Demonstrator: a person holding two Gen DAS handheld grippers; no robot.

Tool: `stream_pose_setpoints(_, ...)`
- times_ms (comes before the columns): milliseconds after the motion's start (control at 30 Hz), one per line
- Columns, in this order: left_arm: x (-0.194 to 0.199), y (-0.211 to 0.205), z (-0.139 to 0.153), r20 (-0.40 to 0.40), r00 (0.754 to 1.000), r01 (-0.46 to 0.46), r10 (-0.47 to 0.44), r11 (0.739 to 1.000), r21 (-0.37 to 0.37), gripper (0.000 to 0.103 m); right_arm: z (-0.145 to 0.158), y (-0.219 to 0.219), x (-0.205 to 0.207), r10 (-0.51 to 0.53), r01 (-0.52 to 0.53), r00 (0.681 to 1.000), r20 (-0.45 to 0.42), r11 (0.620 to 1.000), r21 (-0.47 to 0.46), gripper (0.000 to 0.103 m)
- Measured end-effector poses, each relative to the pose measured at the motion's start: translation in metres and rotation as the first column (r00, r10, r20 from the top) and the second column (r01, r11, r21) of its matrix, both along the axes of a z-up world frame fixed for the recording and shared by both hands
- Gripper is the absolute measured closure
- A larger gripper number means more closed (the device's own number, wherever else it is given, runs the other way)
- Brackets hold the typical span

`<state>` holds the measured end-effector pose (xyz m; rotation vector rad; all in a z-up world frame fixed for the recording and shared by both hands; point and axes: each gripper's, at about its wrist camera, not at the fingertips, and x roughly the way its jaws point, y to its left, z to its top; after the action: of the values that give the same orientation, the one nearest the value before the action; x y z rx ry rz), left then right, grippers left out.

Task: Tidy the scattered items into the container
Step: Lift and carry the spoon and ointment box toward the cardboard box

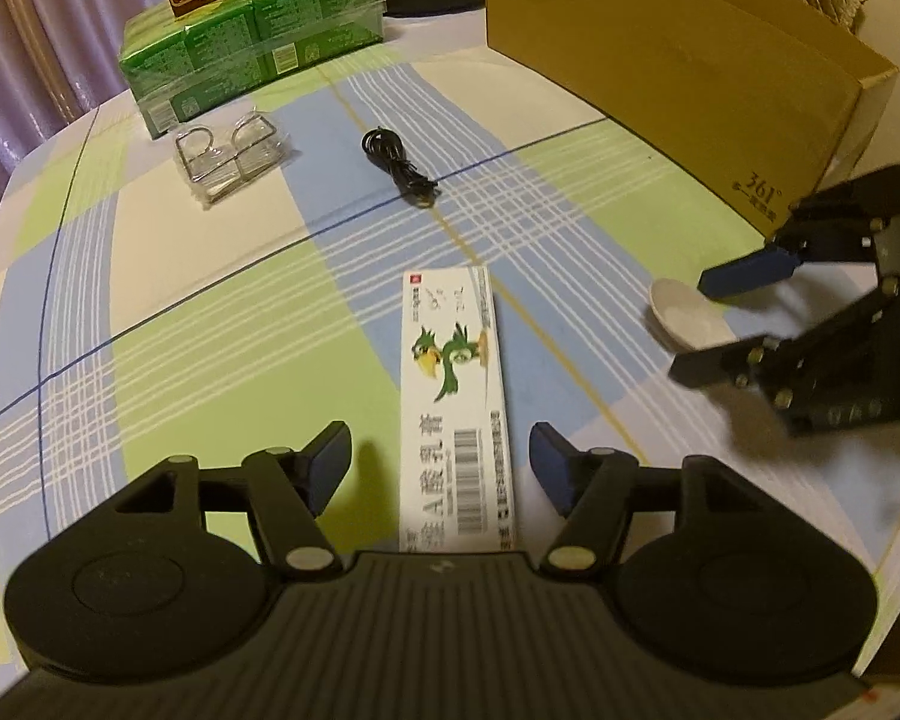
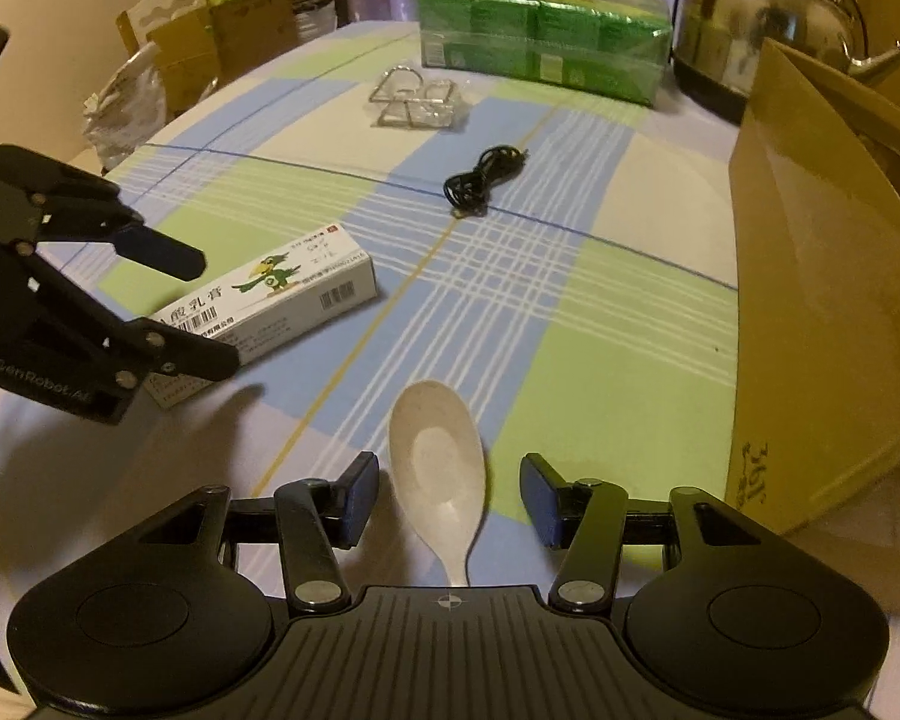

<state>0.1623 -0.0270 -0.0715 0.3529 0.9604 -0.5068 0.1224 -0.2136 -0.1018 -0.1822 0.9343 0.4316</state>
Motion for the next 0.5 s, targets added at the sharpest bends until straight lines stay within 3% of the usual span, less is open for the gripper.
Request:
stream_pose_setpoints(233, 0.0074, -0.0087, -0.0077, -0.005, 1.000, 0.015, -0.015, 1.000, 0.007, 0.045, -0.0032, 0.0026, -0.0030, -0.002, 0.002, 0.999, 0.036, 1.000, 0.004, 0.056)
stream_pose_setpoints(300, 0.0078, -0.0099, -0.0100, -0.013, 1.000, 0.017, -0.017, 1.000, 0.013, 0.061, -0.0030, 0.0026, -0.0041, -0.003, 0.003, 0.999, 0.041, 1.000, 0.006, 0.058)
stream_pose_setpoints(367, 0.0071, -0.0087, -0.0103, -0.020, 1.000, 0.011, -0.011, 1.000, 0.004, 0.069, -0.0032, 0.0029, -0.0049, -0.001, 0.000, 0.999, 0.046, 1.000, 0.008, 0.062)
stream_pose_setpoints(500, 0.0021, -0.0061, -0.0075, -0.027, 1.000, 0.003, -0.003, 1.000, -0.003, 0.070, -0.0024, 0.0050, -0.0043, 0.007, -0.007, 0.999, 0.049, 1.000, 0.009, 0.072)
